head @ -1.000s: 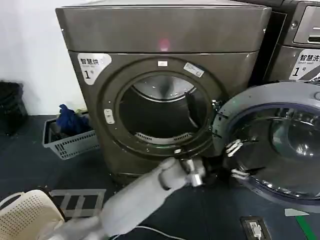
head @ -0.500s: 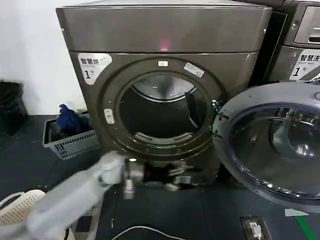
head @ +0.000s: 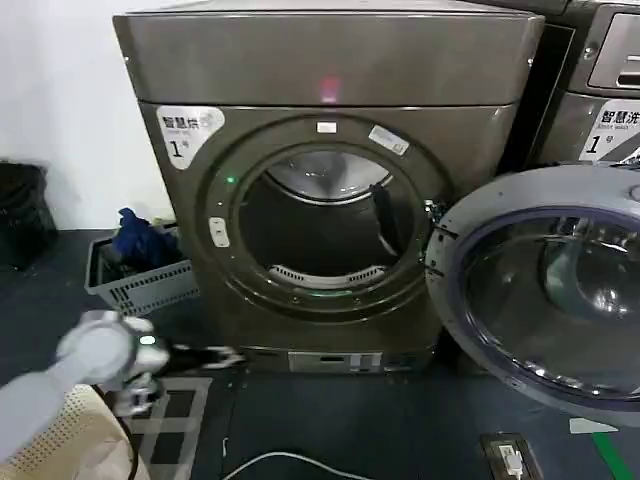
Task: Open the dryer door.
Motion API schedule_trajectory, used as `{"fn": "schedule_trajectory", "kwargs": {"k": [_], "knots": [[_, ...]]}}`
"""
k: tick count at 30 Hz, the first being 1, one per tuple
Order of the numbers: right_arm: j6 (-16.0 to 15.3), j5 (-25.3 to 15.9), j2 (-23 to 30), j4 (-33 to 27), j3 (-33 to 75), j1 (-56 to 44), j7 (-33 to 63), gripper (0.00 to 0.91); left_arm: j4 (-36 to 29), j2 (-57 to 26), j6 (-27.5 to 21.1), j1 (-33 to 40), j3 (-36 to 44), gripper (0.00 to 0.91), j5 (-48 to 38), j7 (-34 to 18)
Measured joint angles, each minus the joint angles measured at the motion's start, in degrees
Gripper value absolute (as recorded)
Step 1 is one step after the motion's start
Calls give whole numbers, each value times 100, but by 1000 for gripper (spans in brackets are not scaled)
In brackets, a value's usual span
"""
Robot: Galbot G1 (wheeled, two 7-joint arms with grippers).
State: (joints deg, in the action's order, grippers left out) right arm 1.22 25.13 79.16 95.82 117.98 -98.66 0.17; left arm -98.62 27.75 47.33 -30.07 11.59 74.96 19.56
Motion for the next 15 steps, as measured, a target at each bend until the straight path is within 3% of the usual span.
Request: {"fn": "schedule_trajectory", "kwargs": {"k": [5, 15], "knots": [[4, 8, 3, 15, -78, 15, -7, 907, -72, -640, -3, -775, -865, 907, 816, -119], [109, 15, 4, -18, -225, 29, -25, 907, 134, -1626, -10, -1935, -1764, 907, 907, -298]]}}
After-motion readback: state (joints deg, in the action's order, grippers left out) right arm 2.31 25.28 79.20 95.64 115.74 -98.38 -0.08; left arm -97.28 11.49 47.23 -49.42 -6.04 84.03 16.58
